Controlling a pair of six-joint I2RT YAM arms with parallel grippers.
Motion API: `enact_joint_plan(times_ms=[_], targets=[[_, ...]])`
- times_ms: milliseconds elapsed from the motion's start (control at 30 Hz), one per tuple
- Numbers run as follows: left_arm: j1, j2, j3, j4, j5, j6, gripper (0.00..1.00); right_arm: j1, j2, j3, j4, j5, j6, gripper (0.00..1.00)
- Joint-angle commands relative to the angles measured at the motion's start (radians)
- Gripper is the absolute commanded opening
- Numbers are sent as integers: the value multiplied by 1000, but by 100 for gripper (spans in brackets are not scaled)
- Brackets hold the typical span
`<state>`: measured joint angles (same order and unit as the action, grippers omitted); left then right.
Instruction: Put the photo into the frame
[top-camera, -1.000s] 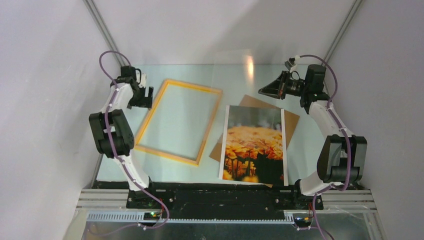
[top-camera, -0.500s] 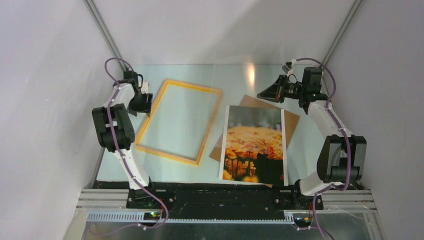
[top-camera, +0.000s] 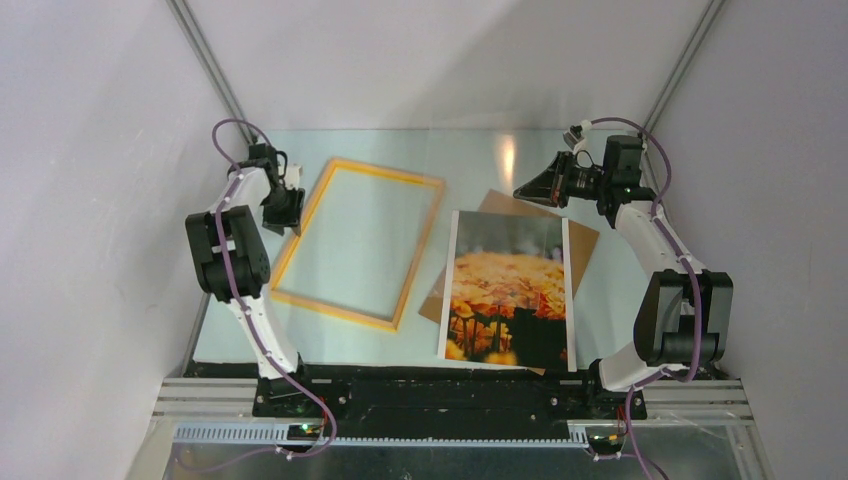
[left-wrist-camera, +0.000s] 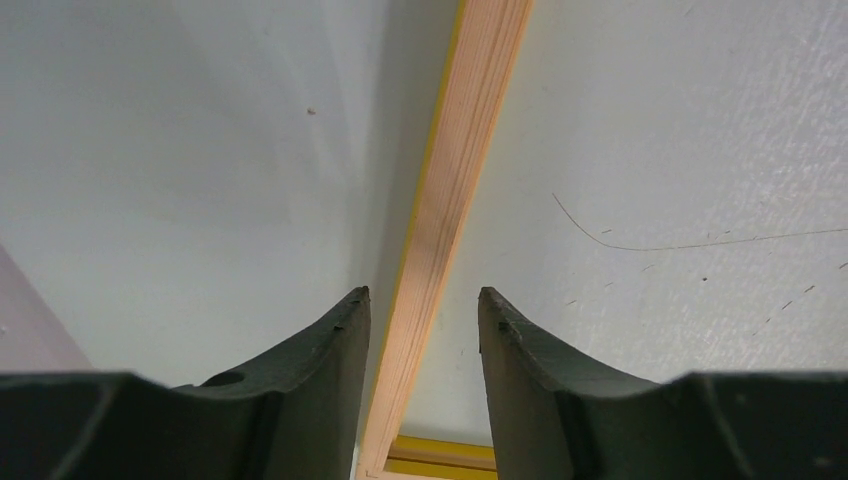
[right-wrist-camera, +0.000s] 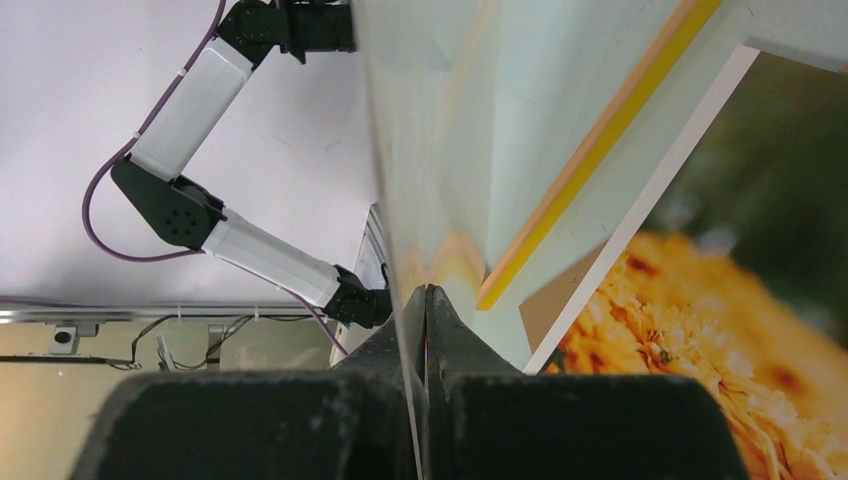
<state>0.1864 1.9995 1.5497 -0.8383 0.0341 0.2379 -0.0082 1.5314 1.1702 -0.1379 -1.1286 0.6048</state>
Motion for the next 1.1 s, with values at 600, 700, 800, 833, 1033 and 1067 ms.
enact_joint_plan(times_ms=[600,700,800,833,1033,1067], targets=[[2,37,-56,0,79,6,29,5,-3,48,9,2,-17,0],[2,36,-60,1,91,0,23,6,-4,48,5,3,-19,0],[2,28,-73,0,109,-22,20,5,-2,48,5,5,-21,0],[1,19,-79,0,129,-28,18,5,0,48,5,7,-22,0],[-4,-27,-146,8,231,-104,3,6,22,48,28,12,-2,0],[-3,-36,-158,10,255,-125,1,6,26,48,36,11,5,0]])
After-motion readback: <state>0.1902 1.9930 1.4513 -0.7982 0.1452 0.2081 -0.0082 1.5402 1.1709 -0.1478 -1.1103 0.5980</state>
